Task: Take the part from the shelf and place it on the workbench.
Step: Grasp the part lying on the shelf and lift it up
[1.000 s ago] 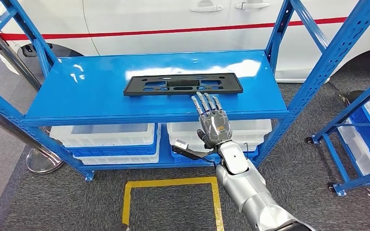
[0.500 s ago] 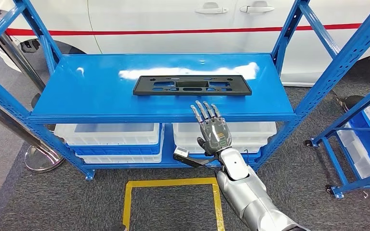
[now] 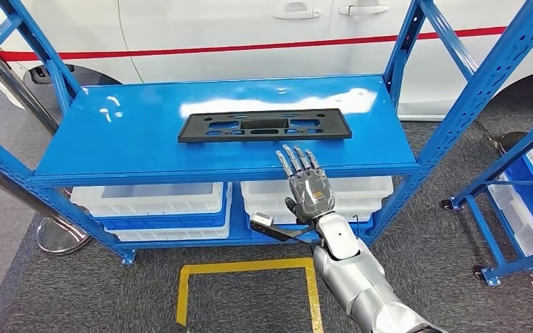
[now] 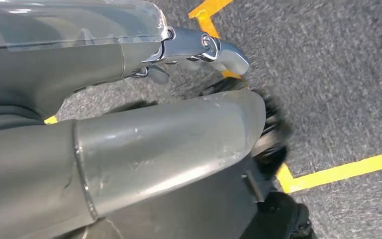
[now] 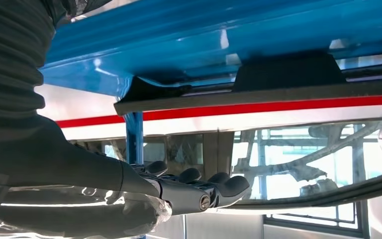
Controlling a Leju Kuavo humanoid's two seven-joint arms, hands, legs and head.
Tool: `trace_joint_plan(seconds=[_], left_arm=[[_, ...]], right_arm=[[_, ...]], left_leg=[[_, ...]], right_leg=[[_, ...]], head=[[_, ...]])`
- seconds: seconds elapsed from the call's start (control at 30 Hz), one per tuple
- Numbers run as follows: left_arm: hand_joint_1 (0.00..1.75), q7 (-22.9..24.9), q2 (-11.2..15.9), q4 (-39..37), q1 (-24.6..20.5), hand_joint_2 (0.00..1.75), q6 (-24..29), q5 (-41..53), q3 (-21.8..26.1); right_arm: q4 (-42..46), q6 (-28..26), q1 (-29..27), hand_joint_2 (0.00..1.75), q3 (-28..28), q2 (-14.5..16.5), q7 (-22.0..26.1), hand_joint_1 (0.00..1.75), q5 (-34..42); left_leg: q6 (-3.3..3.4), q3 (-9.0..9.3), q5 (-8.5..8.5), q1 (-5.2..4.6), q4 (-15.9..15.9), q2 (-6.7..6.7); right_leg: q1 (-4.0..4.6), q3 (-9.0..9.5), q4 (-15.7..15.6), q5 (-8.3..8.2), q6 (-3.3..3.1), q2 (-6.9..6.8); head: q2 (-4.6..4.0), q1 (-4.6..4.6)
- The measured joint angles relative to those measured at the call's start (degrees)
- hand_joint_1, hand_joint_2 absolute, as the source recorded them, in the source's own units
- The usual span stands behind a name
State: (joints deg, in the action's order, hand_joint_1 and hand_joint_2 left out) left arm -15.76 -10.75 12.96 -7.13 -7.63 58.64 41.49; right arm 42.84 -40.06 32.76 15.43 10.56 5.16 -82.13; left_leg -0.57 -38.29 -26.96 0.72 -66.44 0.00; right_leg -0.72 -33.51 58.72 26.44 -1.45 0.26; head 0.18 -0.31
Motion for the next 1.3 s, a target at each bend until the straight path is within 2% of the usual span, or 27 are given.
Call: trace_joint_plan(seconds=[0.03, 0.07, 0.1, 0.13, 0.23, 0.3, 0.37, 0.4, 0.43, 0.47, 0.5, 0.53, 0.57, 0.6, 0.7, 0.77, 0.8, 0.87, 0.9, 0.93, 0.97, 1.03, 1.07, 1.1, 1.13, 1.23, 1.3], left_arm=[[0.0, 0.0, 0.0, 0.0, -0.1, 0.0, 0.0, 0.0, 0.0], [0.0, 0.0, 0.0, 0.0, -0.1, 0.0, 0.0, 0.1, 0.0], [0.0, 0.0, 0.0, 0.0, -0.2, 0.0, 0.0, 0.1, 0.0], [0.0, 0.0, 0.0, 0.0, -0.2, 0.0, 0.0, 0.1, 0.0], [0.0, 0.0, 0.0, 0.0, -0.2, 0.0, 0.0, 0.1, -0.1], [0.0, 0.0, 0.0, 0.0, -0.3, 0.0, 0.1, 0.1, -0.1], [0.0, 0.1, 0.0, 0.0, -0.3, 0.0, 0.1, 0.1, -0.1], [0.0, 0.2, 0.0, 0.0, -0.2, 0.0, 0.1, 0.1, -0.1], [0.0, 0.3, 0.0, 0.0, -0.2, 0.0, 0.1, 0.1, -0.1], [0.0, 0.3, -0.1, 0.0, -0.1, 0.0, 0.2, 0.1, -0.1], [0.0, 0.3, -0.1, 0.0, 0.0, 0.0, 0.2, 0.1, -0.1], [0.0, 0.3, -0.1, 0.0, -0.1, 0.0, 0.3, 0.1, -0.2], [0.0, 0.3, -0.2, 0.0, -0.1, 0.0, 0.3, 0.1, -0.2], [0.0, 0.4, -0.2, 0.0, -0.2, 0.0, 0.3, 0.1, -0.3], [0.0, 0.5, -0.2, 0.0, -0.2, 0.0, 0.4, 0.1, -0.4], [0.0, 0.5, -0.2, 0.0, -0.3, 0.0, 0.4, 0.1, -0.4], [0.0, 0.5, -0.2, 0.0, -0.3, 0.0, 0.4, 0.1, -0.5], [0.0, 0.5, -0.2, 0.0, -0.2, 0.0, 0.4, 0.1, -0.5], [0.0, 0.5, -0.2, 0.0, -0.1, 0.0, 0.4, 0.1, -0.5], [0.0, 0.5, -0.2, 0.0, -0.1, 0.0, 0.4, 0.1, -0.5], [0.0, 0.4, -0.2, 0.0, 0.0, 0.0, 0.4, 0.1, -0.5], [0.0, 0.2, -0.2, 0.0, -0.1, 0.0, 0.3, 0.1, -0.5], [0.0, 0.1, -0.1, 0.0, -0.1, 0.0, 0.3, 0.1, -0.5], [0.0, 0.0, 0.0, 0.0, -0.2, 0.0, 0.3, 0.1, -0.5], [0.0, -0.1, 0.0, 0.0, -0.2, 0.0, 0.3, 0.1, -0.5], [0.0, -0.2, 0.1, 0.0, 0.0, 0.0, 0.2, 0.1, -0.5], [0.0, -0.3, 0.1, 0.0, 0.2, 0.0, 0.3, 0.1, -0.5]], right_arm=[[0.0, 0.0, 0.0, 1.75, 0.0, 0.0, 0.0, 0.0, 0.0], [0.0, 0.0, 0.1, 1.75, 0.0, 0.0, 0.1, 0.0, -0.1], [0.0, 0.0, 0.1, 1.75, 0.0, 0.0, 0.1, 0.0, -0.1], [0.0, 0.0, 0.1, 1.75, 0.0, 0.0, 0.2, 0.0, -0.2], [0.1, 0.0, 0.3, 1.75, 0.0, 0.0, 0.2, 0.0, -0.2], [0.2, 0.0, 0.4, 1.75, -0.1, 0.0, 0.3, 0.0, -0.2], [0.2, 0.0, 0.3, 1.75, -0.3, -0.1, 0.7, 0.0, 0.1], [0.3, 0.0, 0.0, 1.75, -0.6, -0.1, 1.0, 0.0, 0.4], [0.5, 0.0, -0.2, 1.75, -1.0, -0.1, 1.5, 0.0, 0.7], [0.8, 0.0, -0.4, 1.75, -1.5, -0.1, 2.0, 0.0, 1.0], [1.2, 0.0, -0.4, 1.75, -2.0, -0.1, 2.3, 0.0, 1.1], [1.5, 0.0, -0.3, 1.75, -2.5, -0.1, 2.5, 0.0, 1.1], [1.8, 0.0, -0.3, 1.75, -2.9, -0.1, 2.6, 0.0, 1.0], [2.0, 0.0, -0.2, 1.75, -3.2, -0.1, 2.6, 0.0, 1.0], [2.4, 0.0, -0.3, 1.75, -3.9, 0.0, 2.7, 0.0, 0.8], [2.7, 0.0, -0.2, 1.75, -4.2, 0.1, 2.7, 0.0, 0.8], [2.8, 0.0, -0.2, 1.75, -4.2, 0.2, 2.7, 0.0, 0.8], [2.9, 0.0, -0.2, 1.75, -4.3, 0.2, 2.7, 0.0, 0.6], [2.8, 0.0, -0.3, 1.75, -4.3, 0.3, 2.6, 0.0, 0.4], [2.7, 0.0, -0.4, 1.75, -4.3, 0.3, 2.6, 0.0, 0.1], [2.6, 0.0, -0.4, 1.75, -4.3, 0.4, 2.6, 0.0, -0.1], [2.4, 0.0, -0.5, 1.75, -4.3, 0.8, 2.5, 0.0, -0.7], [2.3, 0.0, -0.5, 1.75, -4.2, 1.0, 2.4, 0.0, -0.9], [2.3, 0.0, -0.5, 1.75, -4.1, 1.2, 2.3, 0.0, -1.0], [2.3, 0.0, -0.6, 1.75, -4.1, 1.3, 2.3, 0.0, -1.1], [2.4, -0.1, -0.8, 1.75, -3.9, 1.8, 2.2, 0.0, -1.0], [2.5, -0.1, -0.8, 1.75, -3.7, 2.0, 2.1, 0.0, -0.6]], left_leg=[[0.26, 1.8, 1.64, -0.15, 3.8, 0.0], [0.57, 3.11, 2.5, -0.3, 6.5, 0.0], [0.86, 3.77, 2.59, -0.47, 7.9, -0.02], [1.12, 3.97, 2.3, -0.63, 8.2, -0.06], [2.09, 4.65, 2.5, -0.3, 9.4, -0.06], [2.65, 5.24, 2.56, -0.11, 9.9, 0.01], [3.01, 5.39, 2.28, -0.21, 9.8, 0.01], [3.08, 5.48, 2.07, -0.26, 9.7, -0.02], [3.07, 5.63, 1.81, -0.28, 9.6, -0.07], [3.0, 5.85, 1.5, -0.28, 9.4, -0.14], [2.87, 6.09, 1.1, -0.28, 9.1, -0.2], [2.66, 6.23, 0.67, -0.38, 8.8, -0.26], [2.4, 6.28, 0.27, -0.46, 8.5, -0.29], [2.1, 6.28, -0.03, -0.55, 8.3, -0.3], [1.18, 6.44, -0.53, -0.55, 8.2, -0.25], [0.51, 5.69, -1.87, -0.45, 6.2, -0.2], [0.17, 4.36, -3.18, -0.35, 3.5, -0.19], [-0.33, 0.21, -6.05, -0.2, -4.1, -0.18], [-0.44, -1.62, -6.55, -0.15, -7.0, -0.18], [-0.42, -2.57, -5.97, -0.13, -7.8, -0.18], [-0.25, -2.37, -4.19, -0.13, -6.4, -0.18], [0.61, 0.51, 0.59, -0.34, 1.1, -0.18], [1.16, 2.07, 2.13, -0.54, 4.7, -0.17], [1.63, 3.13, 2.72, -0.76, 6.9, -0.16], [1.99, 3.61, 2.6, -0.97, 7.9, -0.18], [2.57, 4.52, 2.53, -0.79, 9.4, -0.23], [2.95, 5.47, 2.74, -0.41, 10.5, -0.12]], right_leg=[[0.09, 0.29, 0.0, 0.23, 0.19, 0.02], [0.16, 0.43, 0.0, 0.37, 0.45, 0.03], [0.22, 0.47, -0.1, 0.46, 0.72, 0.02], [0.26, 0.49, -0.2, 0.46, 1.03, 0.0], [0.3, 0.59, 0.3, 1.12, 1.95, -0.13], [0.27, -1.64, 4.9, 3.52, 2.22, -0.18], [0.28, -5.99, 12.3, 6.22, 2.38, -0.19], [0.27, -7.65, 14.6, 6.42, 2.44, -0.19], [0.25, -8.39, 14.9, 5.46, 2.46, -0.2], [0.21, -7.91, 13.0, 3.43, 2.42, -0.21], [0.16, -6.56, 9.4, 0.88, 2.32, -0.22], [0.24, -5.03, 5.8, -0.9, 2.18, -0.22], [0.28, -3.8, 3.0, -1.93, 1.94, -0.2], [0.39, -3.11, 1.5, -2.16, 1.69, -0.16], [0.47, -2.73, 0.8, -1.6, 0.73, 0.01], [0.19, -2.21, 0.4, -1.5, 0.09, 0.0], [0.07, -1.94, 0.3, -1.4, -0.18, -0.05], [0.11, -1.65, 0.3, -1.08, -0.52, -0.1], [0.15, -1.52, 0.3, -0.92, -0.6, -0.09], [0.2, -1.35, 0.3, -0.74, -0.62, -0.04], [0.26, -1.09, 0.3, -0.53, -0.61, 0.03], [0.37, -0.38, 0.3, -0.04, -0.52, 0.14], [0.49, -0.11, 0.3, 0.19, -0.37, 0.16], [0.51, 0.01, 0.3, 0.35, -0.13, 0.15], [0.49, 0.05, 0.2, 0.45, 0.15, 0.12], [0.57, 0.3, 0.1, 0.85, 1.11, -0.03], [0.64, -0.99, 3.3, 2.65, 1.59, -0.11]], head=[[0.0, 0.01], [0.01, 0.01], [0.0, 0.01], [0.01, 0.01], [0.01, 0.03], [-0.01, 0.05], [0.0, 0.05], [0.0, 0.06], [0.0, 0.07], [0.01, 0.06], [0.0, 0.07], [0.0, 0.07], [0.0, 0.06], [0.0, 0.06], [0.0, 0.07], [0.01, 0.06], [0.01, 0.04], [0.01, 0.03], [0.01, 0.03], [0.0, 0.03], [0.01, 0.03], [0.0, 0.04], [0.0, 0.04], [0.0, 0.04], [0.01, 0.04], [0.01, 0.06], [0.01, 0.09]])
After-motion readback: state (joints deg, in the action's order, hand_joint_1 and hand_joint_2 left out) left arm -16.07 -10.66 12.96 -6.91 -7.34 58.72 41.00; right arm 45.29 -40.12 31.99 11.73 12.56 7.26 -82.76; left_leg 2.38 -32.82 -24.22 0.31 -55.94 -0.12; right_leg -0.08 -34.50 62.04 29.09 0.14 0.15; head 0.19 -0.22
